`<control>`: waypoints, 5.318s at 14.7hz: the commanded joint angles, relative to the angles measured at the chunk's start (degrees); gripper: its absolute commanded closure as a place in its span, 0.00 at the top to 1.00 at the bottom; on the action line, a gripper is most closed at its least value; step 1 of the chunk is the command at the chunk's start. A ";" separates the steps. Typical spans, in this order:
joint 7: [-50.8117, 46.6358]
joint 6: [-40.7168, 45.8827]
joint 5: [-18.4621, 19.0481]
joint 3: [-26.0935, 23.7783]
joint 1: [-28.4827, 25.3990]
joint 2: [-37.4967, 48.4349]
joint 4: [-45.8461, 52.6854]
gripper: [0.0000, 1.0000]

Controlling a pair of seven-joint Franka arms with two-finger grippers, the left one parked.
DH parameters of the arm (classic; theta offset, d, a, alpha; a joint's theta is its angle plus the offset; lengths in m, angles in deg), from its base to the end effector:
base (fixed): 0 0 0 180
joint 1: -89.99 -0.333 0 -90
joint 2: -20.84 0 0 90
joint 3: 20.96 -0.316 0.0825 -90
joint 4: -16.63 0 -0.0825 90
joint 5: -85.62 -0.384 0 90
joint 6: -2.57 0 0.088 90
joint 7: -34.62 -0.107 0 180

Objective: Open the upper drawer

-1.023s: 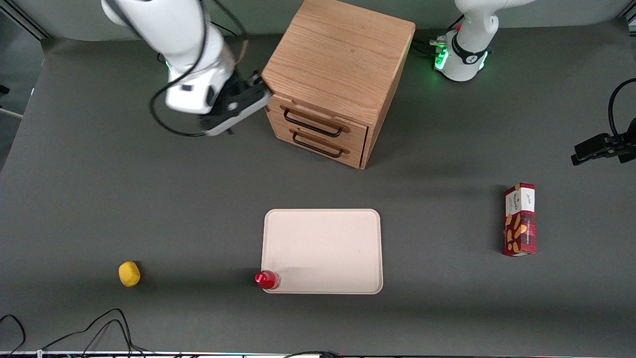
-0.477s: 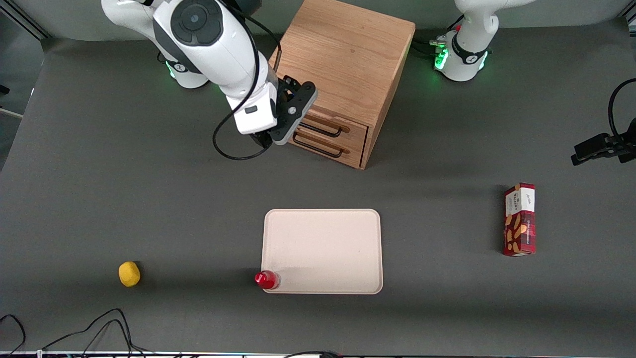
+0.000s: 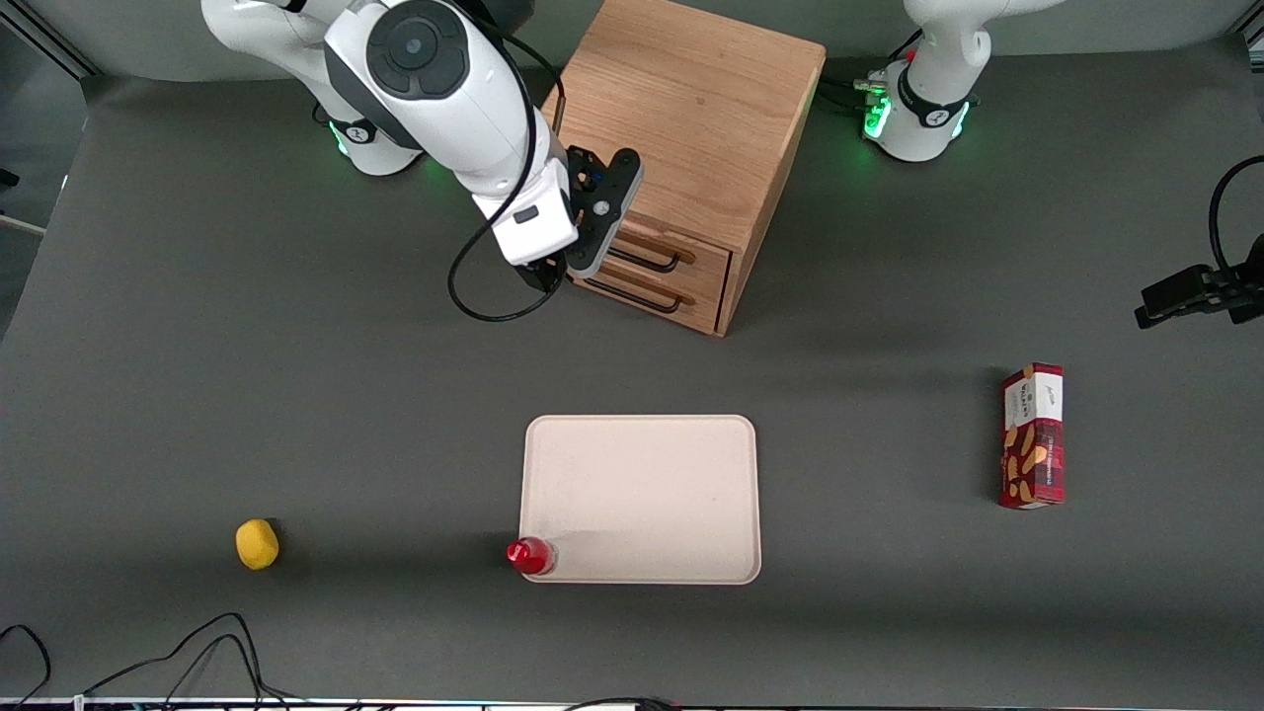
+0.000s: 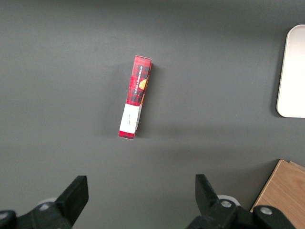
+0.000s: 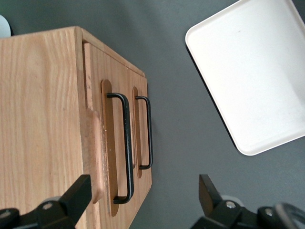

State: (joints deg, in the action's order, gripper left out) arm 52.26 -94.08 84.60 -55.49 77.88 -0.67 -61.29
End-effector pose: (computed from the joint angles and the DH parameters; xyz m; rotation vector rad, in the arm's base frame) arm 0.4957 0.4315 0.5405 -2.4982 -1.5065 0.0598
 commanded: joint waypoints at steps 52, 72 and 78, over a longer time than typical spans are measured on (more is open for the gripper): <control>13.91 -18.48 2.25 7.54 1.38 -8.46 -7.78 1.00; 15.50 -23.67 2.16 13.43 1.65 -12.15 -1.44 1.00; 16.20 -25.95 2.07 14.31 2.00 -12.95 -1.00 1.00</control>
State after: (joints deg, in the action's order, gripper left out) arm 67.32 -119.00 85.95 -41.24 79.97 -12.41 -64.19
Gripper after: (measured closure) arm 0.000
